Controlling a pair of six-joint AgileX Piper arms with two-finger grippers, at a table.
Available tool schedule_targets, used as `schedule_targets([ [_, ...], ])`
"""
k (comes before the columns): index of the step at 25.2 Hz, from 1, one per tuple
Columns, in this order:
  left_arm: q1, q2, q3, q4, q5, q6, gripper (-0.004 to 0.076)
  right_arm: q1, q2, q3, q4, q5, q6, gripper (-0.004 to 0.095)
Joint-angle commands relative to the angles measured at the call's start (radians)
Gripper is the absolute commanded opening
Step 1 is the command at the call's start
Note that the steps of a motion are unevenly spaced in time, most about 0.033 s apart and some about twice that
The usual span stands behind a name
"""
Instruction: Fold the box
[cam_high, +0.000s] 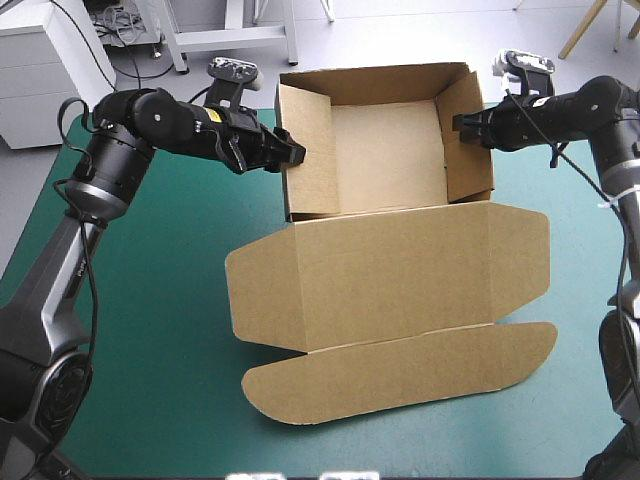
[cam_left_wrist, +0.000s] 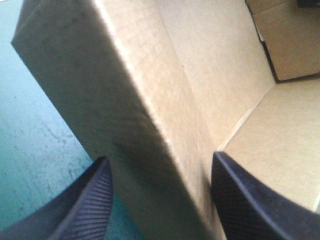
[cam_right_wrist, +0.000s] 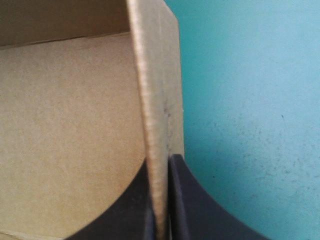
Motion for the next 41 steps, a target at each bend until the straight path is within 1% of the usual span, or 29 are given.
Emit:
schedule_targets([
  [1, -0.007, -0.013, -0.034, 0.037, -0.007, -0.023, 0.0394, 0.043, -0.041, -0.03, 0.041, -0.047, 0.059, -0.0017],
  [6, -0.007, 0.014, -0.037, 0.08, 0.034, -0.042, 0.0298, 0.066, -0.023, -0.03, 0.06, -0.08, 0.075, -0.0017],
  [11, -0.007, 0.02, -0.037, 0.112, -0.002, -0.038, 0.0255, 0.068, 0.006, -0.03, 0.06, -0.049, 0.082, -0.0017],
  [13, -0.007, 0.033, -0.038, 0.09, 0.024, -0.014, 0.0242, 0.08, 0.009, -0.03, 0.052, -0.034, 0.082, -0.0017],
  [16, -0.007, 0.054, -0.038, 0.074, 0.056, 0.001, 0.0179, 0.122, 0.01, -0.03, -0.015, -0.035, 0.082, -0.0012],
  [21, -0.007, 0.098, -0.038, 0.071, 0.071, 0.011, -0.0009, 0.191, 0.024, -0.03, -0.183, -0.017, 0.155, -0.0012],
  [23, -0.007, 0.117, -0.038, 0.066, 0.071, 0.011, -0.001, 0.214, 0.033, -0.03, -0.227, -0.006, 0.179, -0.0012],
  [27, -0.007, 0.144, -0.038, 0.066, 0.063, 0.011, -0.001, 0.236, 0.049, -0.03, -0.262, 0.012, 0.199, -0.0012],
  [32, -0.007, 0.19, -0.038, 0.003, 0.055, -0.021, -0.001, 0.253, 0.093, -0.03, -0.289, 0.104, 0.219, 0.0003],
  [34, -0.007, 0.218, -0.038, 0.0, 0.052, -0.024, -0.001, 0.263, 0.099, -0.03, -0.322, 0.106, 0.237, 0.0003],
  [36, -0.007, 0.247, -0.036, 0.037, 0.05, -0.048, -0.001, 0.265, 0.118, -0.03, -0.355, 0.123, 0.264, 0.0003],
  [38, -0.007, 0.265, -0.036, 0.075, 0.044, -0.077, -0.001, 0.265, 0.142, -0.03, -0.358, 0.148, 0.267, 0.0002],
  [41, -0.007, 0.272, -0.036, 0.129, 0.009, -0.111, -0.001, 0.265, 0.179, -0.03, -0.356, 0.136, 0.286, 0.0003],
])
